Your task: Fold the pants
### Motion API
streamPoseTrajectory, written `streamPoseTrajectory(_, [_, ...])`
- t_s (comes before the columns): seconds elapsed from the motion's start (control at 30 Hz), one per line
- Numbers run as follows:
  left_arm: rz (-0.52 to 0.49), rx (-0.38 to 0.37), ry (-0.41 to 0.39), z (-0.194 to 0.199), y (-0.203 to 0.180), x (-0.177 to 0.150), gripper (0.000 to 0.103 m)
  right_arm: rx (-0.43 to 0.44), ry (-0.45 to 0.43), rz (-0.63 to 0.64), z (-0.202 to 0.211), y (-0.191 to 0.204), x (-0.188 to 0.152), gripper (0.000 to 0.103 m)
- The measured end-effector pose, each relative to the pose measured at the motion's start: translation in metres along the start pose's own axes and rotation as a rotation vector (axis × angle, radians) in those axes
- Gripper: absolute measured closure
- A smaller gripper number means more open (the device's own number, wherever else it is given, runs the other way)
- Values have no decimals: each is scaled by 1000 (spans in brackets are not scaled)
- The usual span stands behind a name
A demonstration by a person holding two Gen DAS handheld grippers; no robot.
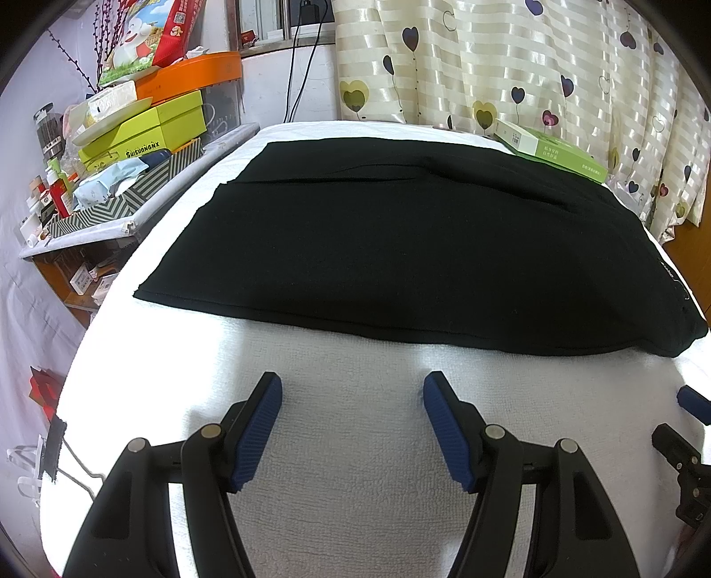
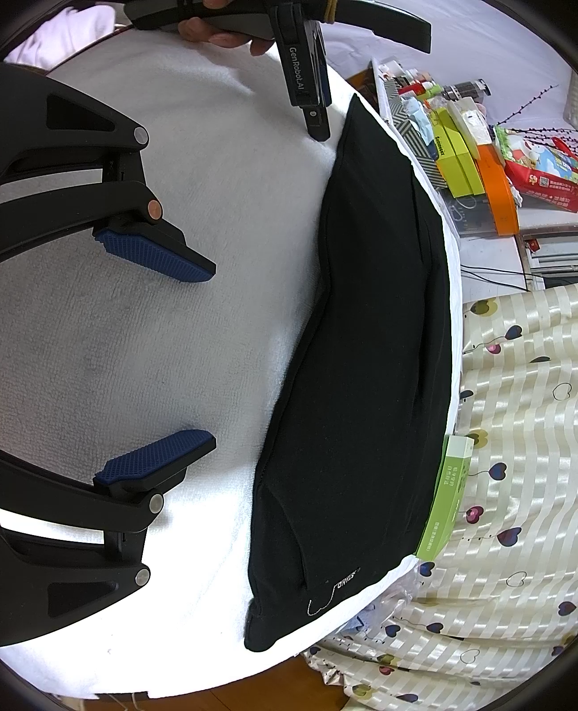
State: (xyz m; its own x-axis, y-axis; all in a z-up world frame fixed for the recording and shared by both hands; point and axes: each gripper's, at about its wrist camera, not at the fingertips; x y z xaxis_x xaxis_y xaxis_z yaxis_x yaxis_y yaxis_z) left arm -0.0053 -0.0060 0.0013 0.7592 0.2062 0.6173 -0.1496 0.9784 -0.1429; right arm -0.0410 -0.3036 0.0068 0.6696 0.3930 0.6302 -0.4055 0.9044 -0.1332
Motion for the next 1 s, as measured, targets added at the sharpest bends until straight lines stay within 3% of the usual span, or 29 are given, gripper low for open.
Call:
streamPoseTrajectory(0.7, [0,2,2,-2,0,-1,33,59,17,27,2,-4,2,33])
streamPoseTrajectory(1.0, [3,-11,3,10,-1,4,34,84,-18,45,19,-18,17,33])
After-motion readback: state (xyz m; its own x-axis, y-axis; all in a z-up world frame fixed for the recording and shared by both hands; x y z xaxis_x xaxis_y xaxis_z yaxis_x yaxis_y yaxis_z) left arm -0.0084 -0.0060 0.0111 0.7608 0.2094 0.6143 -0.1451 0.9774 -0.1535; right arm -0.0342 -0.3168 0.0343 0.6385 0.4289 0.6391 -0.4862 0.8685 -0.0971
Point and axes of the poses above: each gripper's, at about its wrist camera, not at the fingertips, and z roughly against the way its jaws point, y to its left, x to its top, and after that the axes turned 14 degrees about z, right-handed
